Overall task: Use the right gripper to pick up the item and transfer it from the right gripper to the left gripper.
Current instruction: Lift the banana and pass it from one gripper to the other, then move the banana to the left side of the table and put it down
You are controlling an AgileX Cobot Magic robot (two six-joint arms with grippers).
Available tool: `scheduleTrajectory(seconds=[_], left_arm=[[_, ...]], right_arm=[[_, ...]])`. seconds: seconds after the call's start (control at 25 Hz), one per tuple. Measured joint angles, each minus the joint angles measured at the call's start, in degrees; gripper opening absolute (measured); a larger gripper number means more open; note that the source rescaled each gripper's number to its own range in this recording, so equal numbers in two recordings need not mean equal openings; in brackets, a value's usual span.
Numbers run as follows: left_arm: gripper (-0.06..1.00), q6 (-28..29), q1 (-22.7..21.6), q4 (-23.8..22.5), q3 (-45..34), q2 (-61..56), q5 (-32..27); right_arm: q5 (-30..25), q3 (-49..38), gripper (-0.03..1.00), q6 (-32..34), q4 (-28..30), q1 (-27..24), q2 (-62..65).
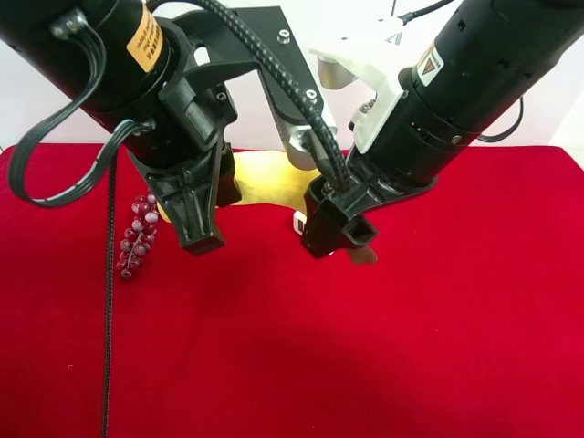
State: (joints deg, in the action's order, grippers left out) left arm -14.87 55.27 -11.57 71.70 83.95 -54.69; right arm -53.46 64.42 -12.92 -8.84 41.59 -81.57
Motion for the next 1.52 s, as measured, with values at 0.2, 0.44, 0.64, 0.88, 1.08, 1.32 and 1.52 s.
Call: scheduleTrajectory(seconds=[0.2,0.44,0.64,0.88,1.08,1.32,1.52], left_arm=[[0.00,0.00,0.00,0.00,0.00,0.17,0.12],[0.00,0.00,0.00,0.00,0.00,0.17,1.11],[0.00,0.00,0.00,0.00,0.00,0.17,1.55],[0.00,0.00,0.00,0.00,0.00,0.17,1.60],[0.00,0.00,0.00,0.00,0.00,0.17,1.65],[0.00,0.00,0.00,0.12,0.00,0.17,1.90],[0.00,0.00,0.00,0.12,0.00,0.17,2.10]], right_arm=[[-4.93,0.80,0.99,0.11,0.05,0.00,0.22],[-13.99,3.47,1.00,4.45,3.78,0.00,4.75],[-15.90,3.47,1.00,8.82,7.48,0.00,11.28],[-16.02,-0.09,1.00,10.55,7.41,0.00,25.40],[-16.23,-9.96,1.00,10.66,8.02,0.00,40.67],[-16.69,-21.10,1.00,12.22,9.68,0.00,58.62],[-13.58,-28.42,1.00,12.33,9.79,0.00,68.07]])
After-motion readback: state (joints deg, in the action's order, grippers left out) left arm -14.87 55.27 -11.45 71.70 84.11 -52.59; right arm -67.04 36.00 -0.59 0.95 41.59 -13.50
